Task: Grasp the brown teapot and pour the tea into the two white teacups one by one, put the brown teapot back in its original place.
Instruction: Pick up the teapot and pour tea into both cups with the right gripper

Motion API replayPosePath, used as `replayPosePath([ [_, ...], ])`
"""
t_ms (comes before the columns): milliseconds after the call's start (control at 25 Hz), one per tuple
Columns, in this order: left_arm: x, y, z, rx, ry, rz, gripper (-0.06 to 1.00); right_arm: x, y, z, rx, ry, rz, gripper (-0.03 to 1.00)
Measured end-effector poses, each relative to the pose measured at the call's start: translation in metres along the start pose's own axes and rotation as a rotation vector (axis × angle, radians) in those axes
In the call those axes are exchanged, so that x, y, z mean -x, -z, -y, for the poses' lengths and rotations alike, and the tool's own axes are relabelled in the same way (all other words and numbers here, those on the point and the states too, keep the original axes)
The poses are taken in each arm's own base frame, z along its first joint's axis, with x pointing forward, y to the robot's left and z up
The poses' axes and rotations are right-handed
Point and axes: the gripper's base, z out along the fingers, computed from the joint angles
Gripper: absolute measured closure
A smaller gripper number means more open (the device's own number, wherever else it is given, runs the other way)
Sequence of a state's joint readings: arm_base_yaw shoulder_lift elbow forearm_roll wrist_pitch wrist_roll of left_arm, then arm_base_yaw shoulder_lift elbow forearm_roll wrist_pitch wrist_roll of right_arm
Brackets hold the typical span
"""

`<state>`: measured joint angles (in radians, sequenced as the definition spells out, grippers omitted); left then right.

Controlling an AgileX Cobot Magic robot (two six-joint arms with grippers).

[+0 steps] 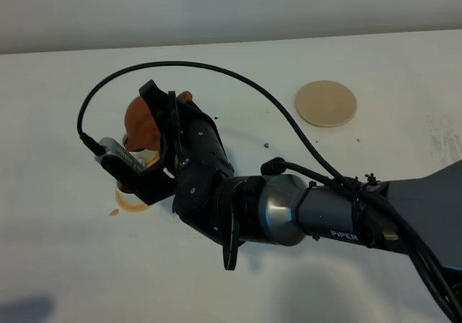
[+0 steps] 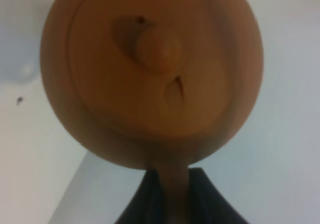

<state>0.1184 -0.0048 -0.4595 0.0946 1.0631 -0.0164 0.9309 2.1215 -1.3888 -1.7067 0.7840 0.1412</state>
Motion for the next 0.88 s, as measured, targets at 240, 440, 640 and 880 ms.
replayPosePath([
  [240, 0.0, 0.0, 0.0, 0.0, 0.0, 0.0, 0.67, -0.0019, 0.0014, 0.0027, -0.007, 0.007, -0.005, 0.88],
  [440, -0.0001, 0.0, 0.0, 0.0, 0.0, -0.001, 0.67, -0.0019, 0.0014, 0.0027, -0.007, 0.007, -0.005, 0.88],
  [640, -0.0001, 0.0, 0.0, 0.0, 0.0, -0.001, 0.67, -0.002, 0.0014, 0.0027, -0.007, 0.012, -0.007, 0.88],
  [880, -0.0004, 0.0, 0.0, 0.0, 0.0, -0.005, 0.67, -0.0021, 0.0014, 0.0025, -0.005, 0.028, -0.007, 0.88],
])
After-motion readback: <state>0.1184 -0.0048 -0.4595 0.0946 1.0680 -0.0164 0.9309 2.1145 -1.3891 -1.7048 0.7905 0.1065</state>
